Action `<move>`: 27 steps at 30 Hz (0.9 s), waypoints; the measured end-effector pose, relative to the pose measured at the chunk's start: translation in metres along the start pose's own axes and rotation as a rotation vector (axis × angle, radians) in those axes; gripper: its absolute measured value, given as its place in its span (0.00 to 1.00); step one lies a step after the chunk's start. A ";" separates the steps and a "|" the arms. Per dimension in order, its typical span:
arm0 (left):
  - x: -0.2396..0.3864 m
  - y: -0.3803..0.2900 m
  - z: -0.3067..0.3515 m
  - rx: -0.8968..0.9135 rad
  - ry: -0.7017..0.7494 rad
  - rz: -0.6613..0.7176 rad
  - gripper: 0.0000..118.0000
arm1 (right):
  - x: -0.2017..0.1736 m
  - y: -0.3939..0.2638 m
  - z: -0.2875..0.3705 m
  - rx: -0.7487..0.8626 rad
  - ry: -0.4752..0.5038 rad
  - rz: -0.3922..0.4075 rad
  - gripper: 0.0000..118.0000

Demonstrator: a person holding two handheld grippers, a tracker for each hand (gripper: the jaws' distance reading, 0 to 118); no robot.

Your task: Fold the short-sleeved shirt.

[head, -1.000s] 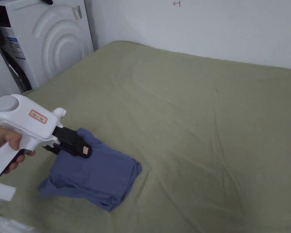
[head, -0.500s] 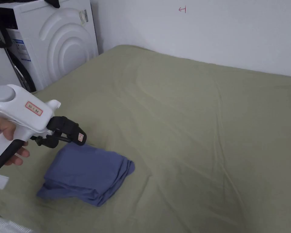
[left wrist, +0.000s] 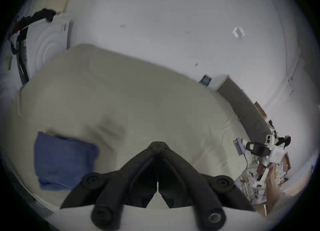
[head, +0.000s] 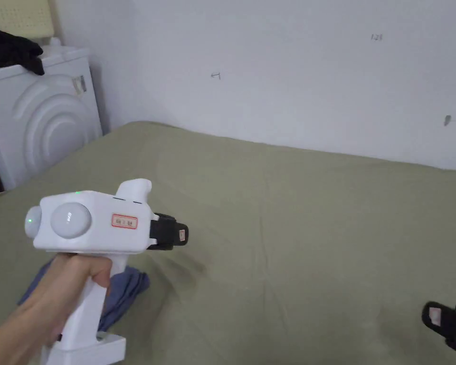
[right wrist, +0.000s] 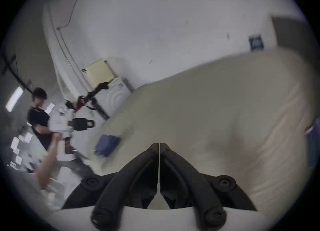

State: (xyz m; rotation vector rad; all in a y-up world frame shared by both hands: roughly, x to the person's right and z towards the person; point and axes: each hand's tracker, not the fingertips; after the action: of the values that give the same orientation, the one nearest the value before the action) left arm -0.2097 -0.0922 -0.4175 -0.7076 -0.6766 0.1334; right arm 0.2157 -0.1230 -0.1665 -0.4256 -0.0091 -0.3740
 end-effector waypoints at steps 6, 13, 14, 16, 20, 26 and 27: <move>0.133 -0.045 0.000 0.357 0.155 -0.100 0.00 | -0.045 0.009 0.022 0.291 -0.334 0.246 0.03; 0.197 -0.062 0.011 0.487 0.251 -0.335 0.00 | -0.071 0.010 0.048 0.426 -0.436 0.318 0.03; 0.197 -0.063 0.014 0.482 0.252 -0.324 0.00 | -0.073 0.010 0.051 0.434 -0.455 0.330 0.03; 0.201 -0.061 0.021 0.489 0.256 -0.316 0.00 | -0.073 0.010 0.057 0.440 -0.442 0.333 0.03; 0.198 -0.055 0.031 0.512 0.266 -0.298 0.00 | -0.070 0.012 0.068 0.464 -0.429 0.330 0.03; 0.201 -0.047 0.041 0.540 0.291 -0.308 0.00 | -0.063 0.016 0.072 0.470 -0.432 0.307 0.03; 0.202 -0.047 0.041 0.542 0.286 -0.319 0.00 | -0.063 0.017 0.072 0.468 -0.431 0.308 0.03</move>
State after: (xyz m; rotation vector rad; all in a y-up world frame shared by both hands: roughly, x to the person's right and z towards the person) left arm -0.0822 -0.0375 -0.2576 -0.0882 -0.4396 -0.0781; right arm 0.1680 -0.0577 -0.1129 -0.0339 -0.4388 0.0343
